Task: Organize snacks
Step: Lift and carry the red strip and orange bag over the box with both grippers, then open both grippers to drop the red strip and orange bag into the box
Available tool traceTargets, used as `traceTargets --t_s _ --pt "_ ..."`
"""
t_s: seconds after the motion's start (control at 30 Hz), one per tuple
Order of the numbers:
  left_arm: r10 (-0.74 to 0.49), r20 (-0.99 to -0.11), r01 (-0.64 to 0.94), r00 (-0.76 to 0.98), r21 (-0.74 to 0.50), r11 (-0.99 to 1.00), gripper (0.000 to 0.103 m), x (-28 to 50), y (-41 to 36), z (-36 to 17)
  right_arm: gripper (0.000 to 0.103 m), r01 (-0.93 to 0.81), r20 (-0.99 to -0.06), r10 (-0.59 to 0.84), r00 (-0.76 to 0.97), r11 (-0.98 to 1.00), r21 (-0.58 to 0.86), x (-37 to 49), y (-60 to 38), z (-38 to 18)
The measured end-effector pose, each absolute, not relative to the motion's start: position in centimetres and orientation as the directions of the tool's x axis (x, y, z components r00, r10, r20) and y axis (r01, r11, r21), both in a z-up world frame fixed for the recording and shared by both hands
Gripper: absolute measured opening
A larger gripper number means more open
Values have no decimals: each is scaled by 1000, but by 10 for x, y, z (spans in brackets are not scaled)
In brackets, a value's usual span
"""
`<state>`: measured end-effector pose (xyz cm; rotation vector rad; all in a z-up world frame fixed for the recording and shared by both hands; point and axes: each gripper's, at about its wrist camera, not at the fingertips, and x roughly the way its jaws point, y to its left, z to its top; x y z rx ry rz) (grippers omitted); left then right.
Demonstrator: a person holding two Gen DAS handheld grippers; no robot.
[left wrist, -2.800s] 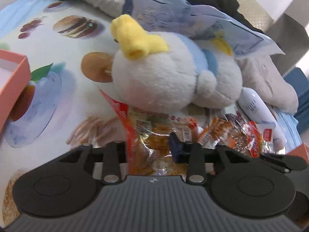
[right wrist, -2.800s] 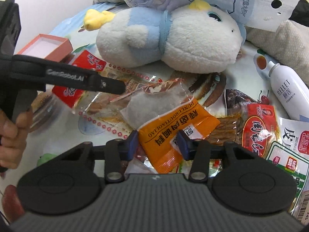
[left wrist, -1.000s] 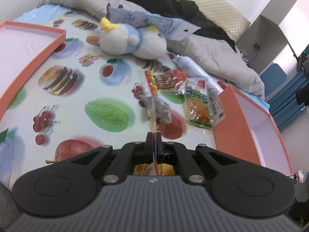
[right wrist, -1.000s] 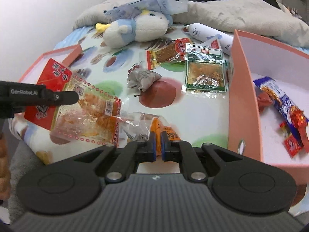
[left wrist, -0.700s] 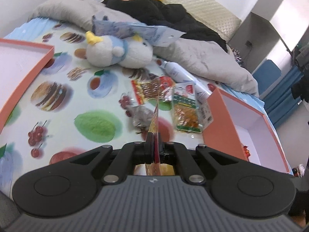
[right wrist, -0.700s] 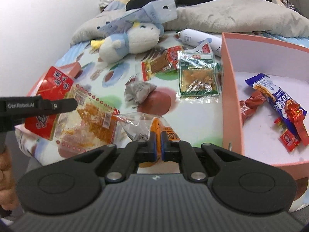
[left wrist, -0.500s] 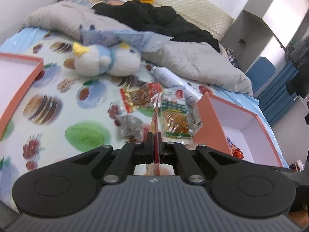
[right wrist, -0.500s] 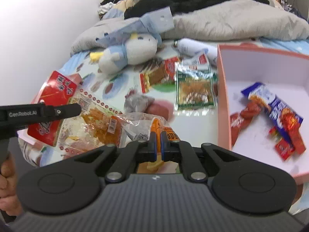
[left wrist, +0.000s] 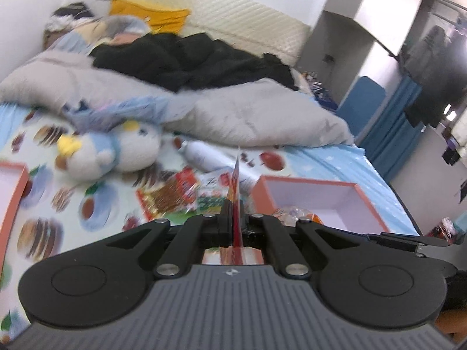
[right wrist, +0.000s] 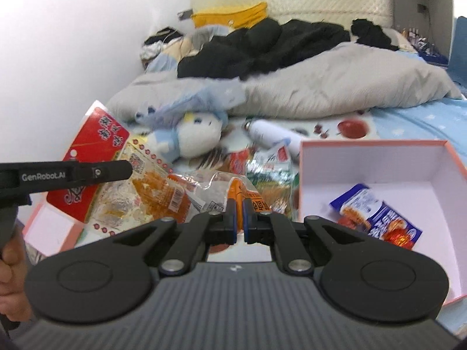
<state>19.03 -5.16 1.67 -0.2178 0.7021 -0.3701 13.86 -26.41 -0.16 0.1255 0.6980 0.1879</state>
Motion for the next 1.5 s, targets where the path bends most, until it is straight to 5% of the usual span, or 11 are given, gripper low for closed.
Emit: traceTargets --t_s 0.57,1.17,1.5 --pt "-530 -527 431 664 -310 848 1 232 -151 73 7 44 -566 9 824 996 80 155 -339 35" --pt "-508 -777 478 373 -308 822 2 306 -281 -41 8 255 -803 -113 585 966 51 192 -434 -70" --pt "-482 -804 492 350 -280 824 3 308 -292 -56 17 273 -839 -105 534 961 53 188 -441 -94"
